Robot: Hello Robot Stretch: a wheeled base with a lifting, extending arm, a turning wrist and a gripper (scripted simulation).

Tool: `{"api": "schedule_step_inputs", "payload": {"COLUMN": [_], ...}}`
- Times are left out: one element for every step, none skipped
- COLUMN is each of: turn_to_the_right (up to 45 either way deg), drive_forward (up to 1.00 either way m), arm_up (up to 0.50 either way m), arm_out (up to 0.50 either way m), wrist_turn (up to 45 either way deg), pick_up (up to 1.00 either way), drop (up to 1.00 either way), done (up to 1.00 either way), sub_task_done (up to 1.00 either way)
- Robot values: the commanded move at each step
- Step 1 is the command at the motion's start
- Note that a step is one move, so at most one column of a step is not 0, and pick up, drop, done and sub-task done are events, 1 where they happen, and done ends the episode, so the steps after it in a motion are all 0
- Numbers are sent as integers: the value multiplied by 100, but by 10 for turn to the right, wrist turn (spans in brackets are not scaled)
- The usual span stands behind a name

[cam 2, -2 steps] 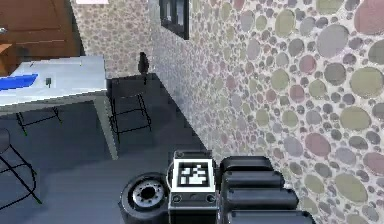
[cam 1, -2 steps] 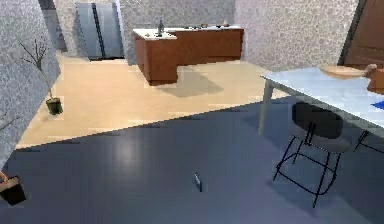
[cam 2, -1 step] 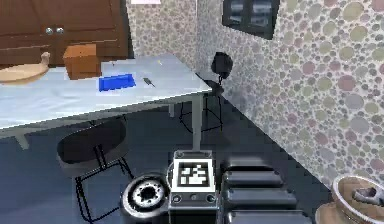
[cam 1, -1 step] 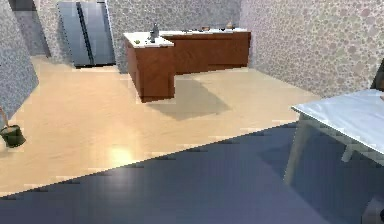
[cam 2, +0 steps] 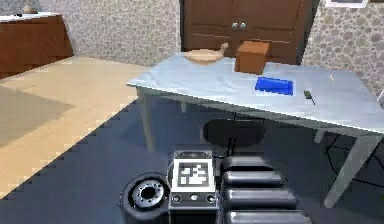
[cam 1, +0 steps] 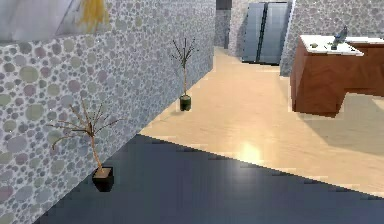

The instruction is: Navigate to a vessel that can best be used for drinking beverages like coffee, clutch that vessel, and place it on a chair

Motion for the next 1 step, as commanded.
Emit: {"api": "schedule_step_inputs", "payload": {"turn_to_the_right": [-210], "drive_forward": [0], "arm_up": [0], "arm_out": [0], "wrist_turn": [0], "pick_up": [0], "drop": [0], "done": [0], "sub_task_done": [0]}}
